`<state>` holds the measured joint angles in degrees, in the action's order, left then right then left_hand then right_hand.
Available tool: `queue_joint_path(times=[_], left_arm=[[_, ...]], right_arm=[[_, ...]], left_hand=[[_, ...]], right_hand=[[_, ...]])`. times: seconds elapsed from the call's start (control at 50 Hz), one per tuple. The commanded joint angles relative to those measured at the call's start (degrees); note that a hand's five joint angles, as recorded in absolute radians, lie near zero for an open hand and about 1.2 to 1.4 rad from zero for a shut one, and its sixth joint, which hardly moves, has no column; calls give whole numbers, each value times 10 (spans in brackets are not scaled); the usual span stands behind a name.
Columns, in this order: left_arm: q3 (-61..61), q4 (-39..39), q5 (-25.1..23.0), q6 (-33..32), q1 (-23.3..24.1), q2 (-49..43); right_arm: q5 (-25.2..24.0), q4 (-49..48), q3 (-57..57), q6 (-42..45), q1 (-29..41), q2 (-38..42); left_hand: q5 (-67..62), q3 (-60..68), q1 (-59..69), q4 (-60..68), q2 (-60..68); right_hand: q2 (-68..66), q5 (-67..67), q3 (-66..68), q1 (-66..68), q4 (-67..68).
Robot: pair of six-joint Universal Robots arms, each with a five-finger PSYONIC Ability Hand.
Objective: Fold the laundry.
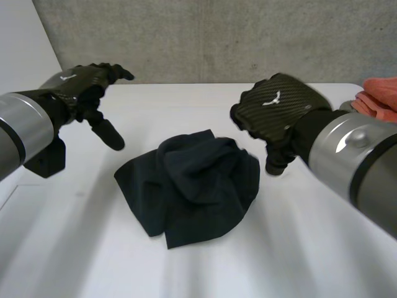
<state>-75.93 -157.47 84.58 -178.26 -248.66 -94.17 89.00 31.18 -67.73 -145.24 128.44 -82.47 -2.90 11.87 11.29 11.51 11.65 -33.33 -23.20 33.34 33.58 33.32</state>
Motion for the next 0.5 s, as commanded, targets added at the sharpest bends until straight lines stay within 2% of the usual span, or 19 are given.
queue_joint_path(times=[0.02,0.04,0.06,0.1,0.2,0.24,0.38,0.5], left_arm=[[4,-7,8,-3,53,7],[6,-11,10,-3,59,7],[10,-16,15,-3,70,6],[12,-18,22,-2,83,0],[11,-20,63,8,141,-38],[12,-31,95,17,171,-65],[38,-114,196,14,256,-177],[55,-165,235,-33,306,-245]], right_arm=[[-30,21,22,32,-58,-30],[-30,21,25,32,-67,-31],[-29,19,29,28,-84,-31],[-28,13,28,21,-98,-29],[-28,-16,6,-17,-128,-3],[-29,-43,-13,-48,-144,19],[-37,-165,-57,-185,-189,125],[-91,-233,-50,-292,-211,230]], left_hand=[[29,-19,-13,-15,-16],[29,-19,-13,-15,-16],[29,-19,-13,-15,-16],[29,-19,-13,-15,-16],[29,-19,-13,-15,-16],[29,-19,-13,-15,-16],[29,-19,-13,-15,-16],[29,-19,-13,-15,-16]], right_hand=[[-35,-36,35,32,35],[27,26,-28,-30,-27],[158,157,-158,-160,-158],[230,228,-230,-232,-230],[233,232,-233,-236,-233],[233,232,-233,-236,-233],[233,232,-233,-236,-233],[233,232,-233,-236,-233]])
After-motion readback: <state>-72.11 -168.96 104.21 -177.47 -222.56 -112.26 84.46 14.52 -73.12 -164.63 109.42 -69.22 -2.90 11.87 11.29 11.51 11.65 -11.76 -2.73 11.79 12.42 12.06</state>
